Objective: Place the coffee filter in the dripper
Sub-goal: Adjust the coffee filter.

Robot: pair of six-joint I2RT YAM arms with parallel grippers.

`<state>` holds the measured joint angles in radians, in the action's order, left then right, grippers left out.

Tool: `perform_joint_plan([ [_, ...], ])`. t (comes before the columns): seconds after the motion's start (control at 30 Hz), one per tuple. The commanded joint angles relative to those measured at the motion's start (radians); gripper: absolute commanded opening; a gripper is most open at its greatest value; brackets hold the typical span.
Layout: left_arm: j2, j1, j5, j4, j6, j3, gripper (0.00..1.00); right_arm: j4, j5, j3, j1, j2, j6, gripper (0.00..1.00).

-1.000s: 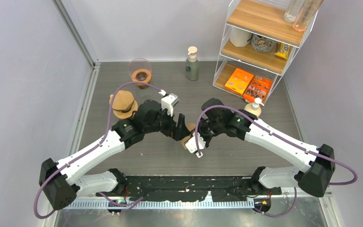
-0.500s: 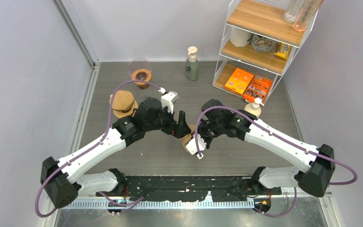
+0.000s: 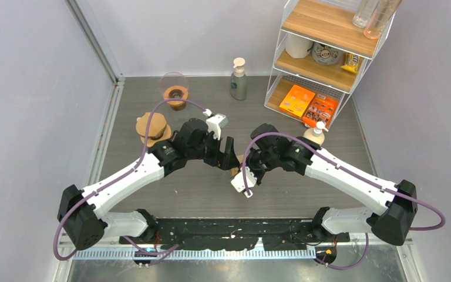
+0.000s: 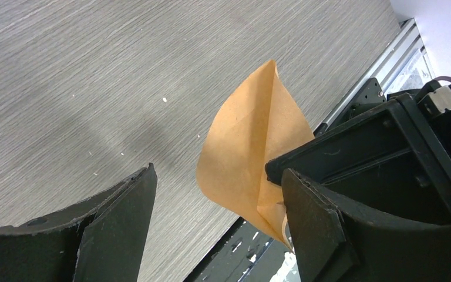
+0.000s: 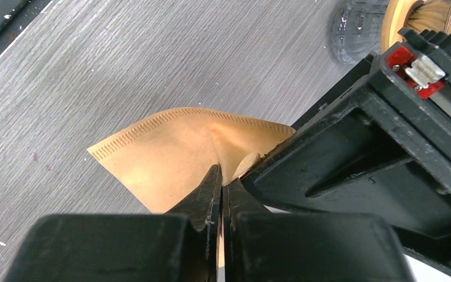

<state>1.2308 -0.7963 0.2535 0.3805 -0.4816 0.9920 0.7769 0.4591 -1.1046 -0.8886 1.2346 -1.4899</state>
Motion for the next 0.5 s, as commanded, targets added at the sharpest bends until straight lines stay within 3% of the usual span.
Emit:
perform_joint_plan([
  [0.0, -0.025, 0.003, -0.036, 0.055, 0.001, 0.032, 0.83, -0.047, -0.031, -0.001, -0.006, -0.04, 0.007, 0.05],
  [0.47, -0.12, 0.059, -0.104, 0.032, -0.109, 0.0, 0.85, -0.026, -0.027, 0.009, -0.009, -0.055, -0.01, 0.05],
])
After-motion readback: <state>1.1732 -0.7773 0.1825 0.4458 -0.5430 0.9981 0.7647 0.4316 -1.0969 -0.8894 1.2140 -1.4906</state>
